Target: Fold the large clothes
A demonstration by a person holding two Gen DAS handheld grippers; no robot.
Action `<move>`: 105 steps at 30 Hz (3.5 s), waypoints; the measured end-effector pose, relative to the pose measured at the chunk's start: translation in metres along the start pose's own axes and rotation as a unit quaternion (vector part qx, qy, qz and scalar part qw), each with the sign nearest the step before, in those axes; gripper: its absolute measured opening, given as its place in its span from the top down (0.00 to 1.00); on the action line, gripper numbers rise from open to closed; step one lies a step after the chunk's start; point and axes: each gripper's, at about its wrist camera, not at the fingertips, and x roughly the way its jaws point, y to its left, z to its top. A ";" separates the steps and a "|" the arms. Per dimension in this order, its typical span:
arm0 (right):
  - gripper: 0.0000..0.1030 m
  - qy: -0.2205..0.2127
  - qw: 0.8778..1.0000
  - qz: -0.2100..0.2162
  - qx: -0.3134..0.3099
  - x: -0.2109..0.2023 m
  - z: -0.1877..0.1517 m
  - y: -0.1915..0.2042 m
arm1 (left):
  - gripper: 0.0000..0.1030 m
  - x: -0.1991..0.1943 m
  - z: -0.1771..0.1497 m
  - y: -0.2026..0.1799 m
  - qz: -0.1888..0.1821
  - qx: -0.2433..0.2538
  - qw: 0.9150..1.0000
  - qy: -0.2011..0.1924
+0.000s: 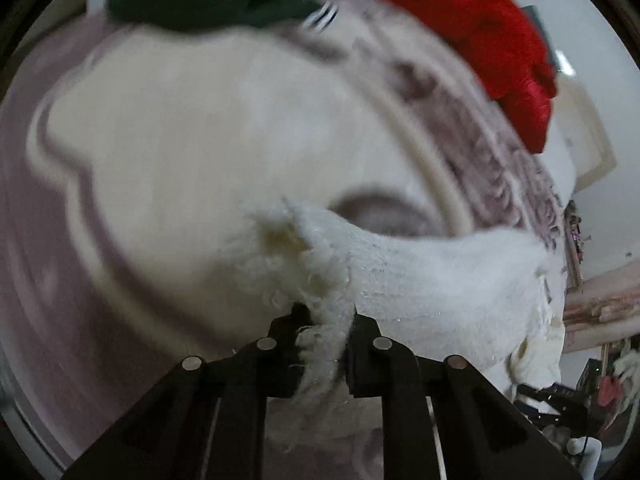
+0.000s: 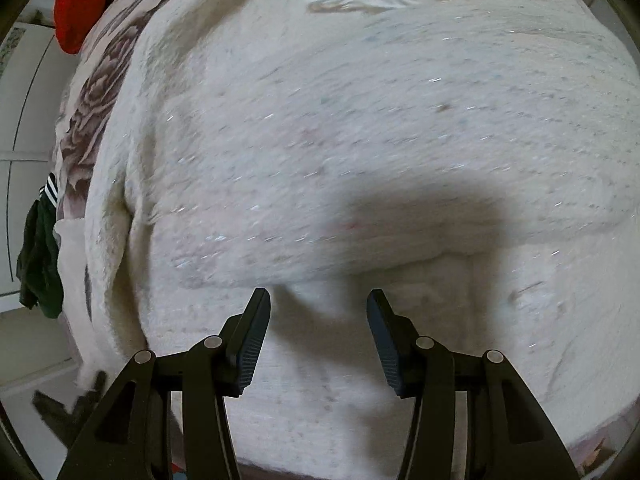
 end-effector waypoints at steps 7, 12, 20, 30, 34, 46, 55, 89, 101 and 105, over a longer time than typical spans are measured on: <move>0.49 -0.033 0.999 -0.003 -0.006 -0.002 -0.003 0.039 | 0.89 0.018 0.099 0.000 0.015 0.082 0.995 -0.048; 0.49 -0.039 0.999 -0.007 0.008 -0.001 0.003 0.041 | 0.86 0.097 0.132 0.013 0.045 0.105 0.993 0.018; 0.47 -0.040 0.999 0.010 0.032 -0.006 0.006 0.034 | 0.72 0.063 0.126 0.037 -0.017 0.005 0.999 0.046; 0.43 -0.053 0.995 0.023 0.078 -0.021 0.010 0.009 | 0.28 0.039 0.045 0.044 -0.044 -0.123 0.989 0.073; 0.43 -0.059 0.995 0.022 0.079 -0.020 0.012 0.003 | 0.30 0.076 0.047 0.044 -0.063 -0.180 0.980 0.051; 0.43 -0.069 0.993 0.034 0.092 -0.026 0.008 -0.022 | 0.93 0.014 0.085 -0.080 -0.012 0.034 0.991 -0.127; 0.43 -0.093 0.986 0.069 0.118 -0.075 -0.008 -0.087 | 0.93 -0.036 0.001 -0.313 -0.106 0.273 0.950 -0.111; 0.35 -0.099 0.966 0.166 0.169 -0.107 0.075 -0.283 | 0.30 0.124 -0.118 -0.430 0.074 0.421 0.903 0.038; 0.94 -0.174 0.984 -0.003 0.031 -0.135 0.136 -0.214 | 0.27 0.225 -0.034 -0.373 0.191 0.350 0.916 0.044; 0.85 -0.031 0.998 -0.039 0.037 -0.091 0.173 -0.218 | 0.28 0.198 -0.036 -0.383 0.181 0.354 0.917 0.038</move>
